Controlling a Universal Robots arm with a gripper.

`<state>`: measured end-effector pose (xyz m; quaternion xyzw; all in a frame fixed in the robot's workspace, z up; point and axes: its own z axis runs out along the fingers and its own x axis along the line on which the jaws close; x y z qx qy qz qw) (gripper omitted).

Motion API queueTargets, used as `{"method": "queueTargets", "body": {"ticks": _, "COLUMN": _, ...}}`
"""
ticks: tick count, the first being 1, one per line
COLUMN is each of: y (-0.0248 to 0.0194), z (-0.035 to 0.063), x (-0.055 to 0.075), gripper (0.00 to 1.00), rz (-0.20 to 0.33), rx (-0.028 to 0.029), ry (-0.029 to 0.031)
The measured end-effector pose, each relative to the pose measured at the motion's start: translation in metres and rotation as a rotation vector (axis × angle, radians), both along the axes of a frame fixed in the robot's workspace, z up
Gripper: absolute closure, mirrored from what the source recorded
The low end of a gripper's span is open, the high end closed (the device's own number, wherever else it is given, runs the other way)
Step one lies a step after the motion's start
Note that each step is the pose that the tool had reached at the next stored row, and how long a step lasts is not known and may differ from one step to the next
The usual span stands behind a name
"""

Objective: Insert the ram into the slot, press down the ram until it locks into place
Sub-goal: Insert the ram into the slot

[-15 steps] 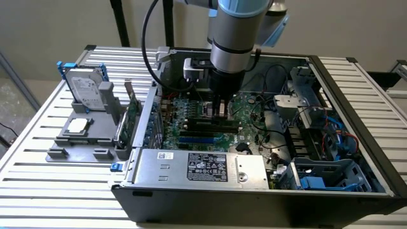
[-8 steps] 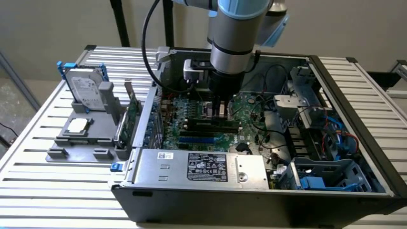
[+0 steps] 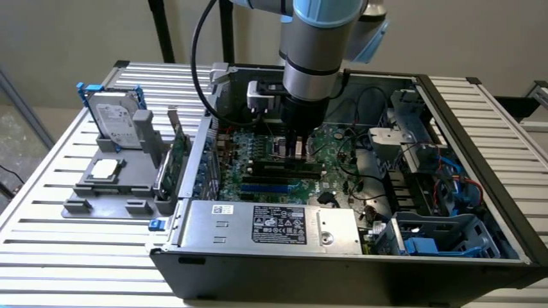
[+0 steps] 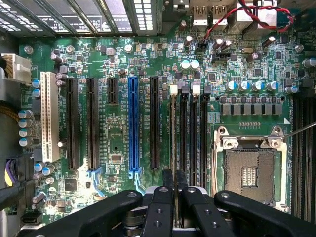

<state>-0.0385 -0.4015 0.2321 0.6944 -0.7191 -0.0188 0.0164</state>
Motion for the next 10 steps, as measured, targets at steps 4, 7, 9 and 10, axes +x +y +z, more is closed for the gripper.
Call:
{"method": "queueTargets", "body": {"ticks": 4, "y": 0.0000, "z": -0.0005, "x": 0.0000, "gripper": 0.87, "rz": 0.000, "rx": -0.0001, "ry": 0.0000}}
{"method": "queueTargets", "body": {"ticks": 7, "y": 0.0001, "z": -0.0007, "x": 0.0000, "gripper": 0.87, "rz": 0.000, "rx": 0.0000, "ry": 0.0000}}
{"method": "queueTargets", "body": {"ticks": 9, "y": 0.0001, "z": -0.0008, "x": -0.0002, "gripper": 0.87, "rz": -0.001, "rx": 0.0000, "ry": 0.0000}}
{"method": "queueTargets", "body": {"ticks": 10, "y": 0.0002, "z": -0.0009, "x": -0.0004, "gripper": 0.87, "rz": -0.002, "rx": 0.0000, "ry": 0.0000}}
